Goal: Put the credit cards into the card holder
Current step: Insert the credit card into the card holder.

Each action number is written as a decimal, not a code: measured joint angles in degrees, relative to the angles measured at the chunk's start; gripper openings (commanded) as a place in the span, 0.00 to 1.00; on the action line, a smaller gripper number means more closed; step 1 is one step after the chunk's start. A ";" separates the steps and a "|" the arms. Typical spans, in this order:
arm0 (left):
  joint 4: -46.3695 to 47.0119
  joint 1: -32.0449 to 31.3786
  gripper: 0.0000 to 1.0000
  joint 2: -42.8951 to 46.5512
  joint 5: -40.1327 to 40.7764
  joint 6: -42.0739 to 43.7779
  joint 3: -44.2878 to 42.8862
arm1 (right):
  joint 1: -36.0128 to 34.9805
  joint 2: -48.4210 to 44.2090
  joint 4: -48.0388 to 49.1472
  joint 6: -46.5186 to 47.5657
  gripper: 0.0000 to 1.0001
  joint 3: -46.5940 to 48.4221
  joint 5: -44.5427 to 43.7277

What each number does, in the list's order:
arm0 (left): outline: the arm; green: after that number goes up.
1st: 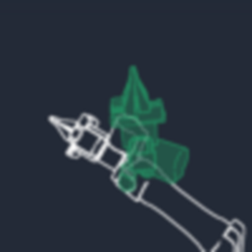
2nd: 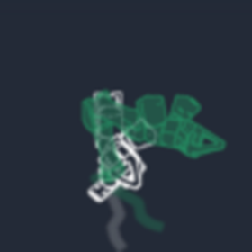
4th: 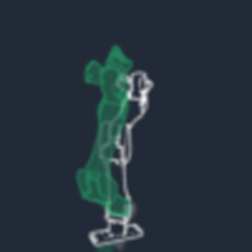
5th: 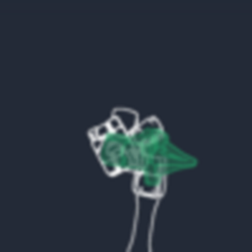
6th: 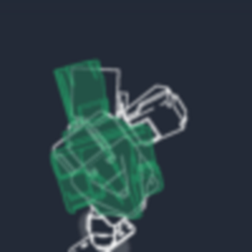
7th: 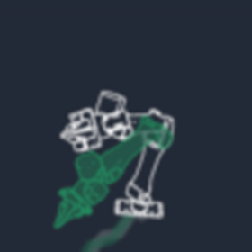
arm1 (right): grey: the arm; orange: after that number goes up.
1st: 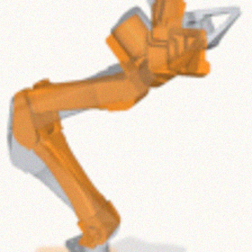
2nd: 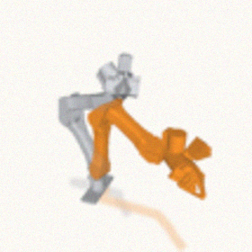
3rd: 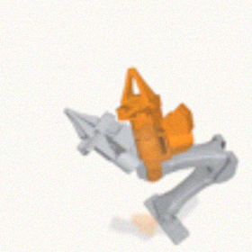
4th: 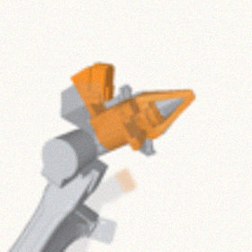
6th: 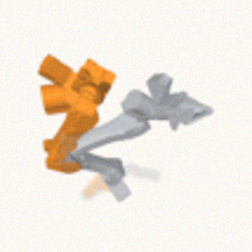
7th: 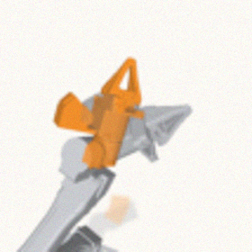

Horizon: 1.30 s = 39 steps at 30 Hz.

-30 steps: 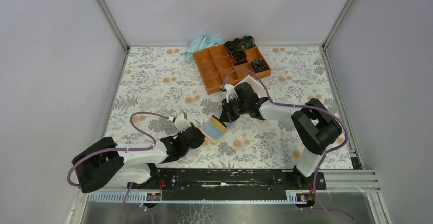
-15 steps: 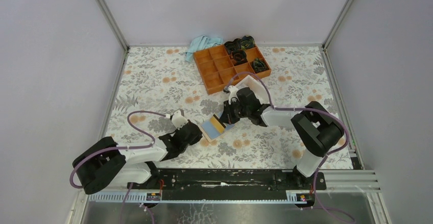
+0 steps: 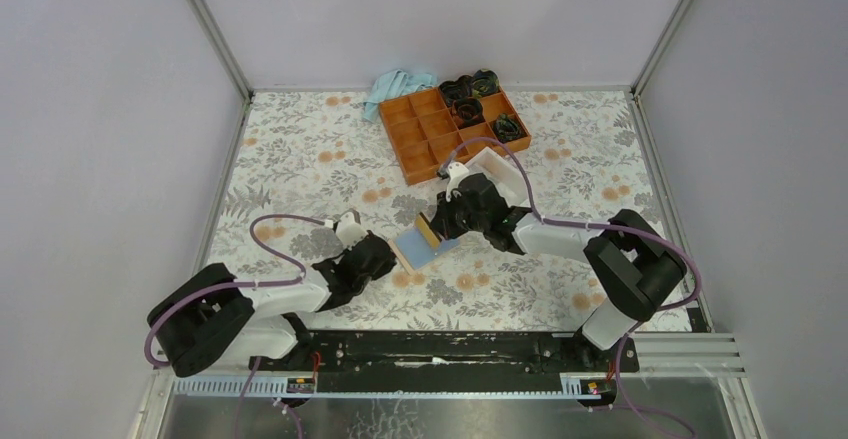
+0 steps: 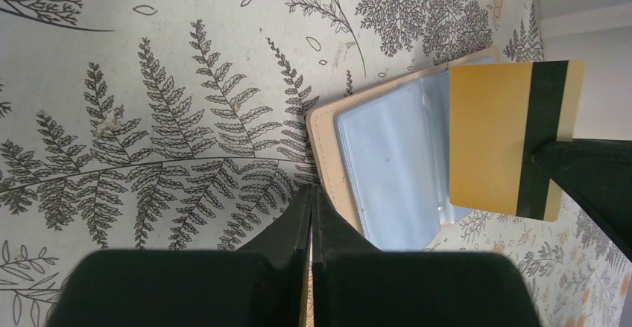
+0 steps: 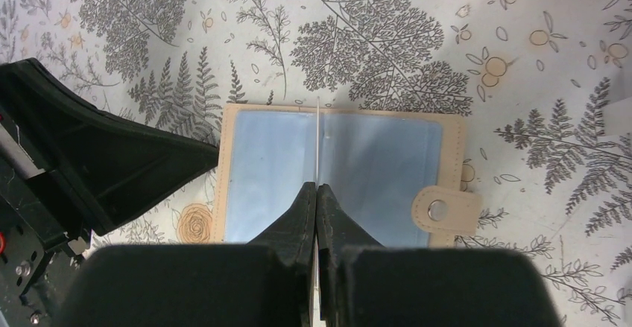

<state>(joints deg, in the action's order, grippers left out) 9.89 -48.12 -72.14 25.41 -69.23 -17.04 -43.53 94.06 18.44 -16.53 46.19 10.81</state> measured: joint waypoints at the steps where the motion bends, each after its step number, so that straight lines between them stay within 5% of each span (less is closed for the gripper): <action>1: 0.17 0.13 0.00 -0.09 -0.11 0.17 0.00 | -0.02 -0.22 0.00 0.00 0.00 0.00 -0.79; 39: 3.93 3.87 0.00 -4.94 -1.20 3.80 -2.47 | -0.52 1.97 7.08 -9.20 0.00 -3.65 -3.30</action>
<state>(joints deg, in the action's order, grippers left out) 13.82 -44.25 -77.08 24.21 -65.43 -19.51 -44.05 96.03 25.52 -25.74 42.54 7.51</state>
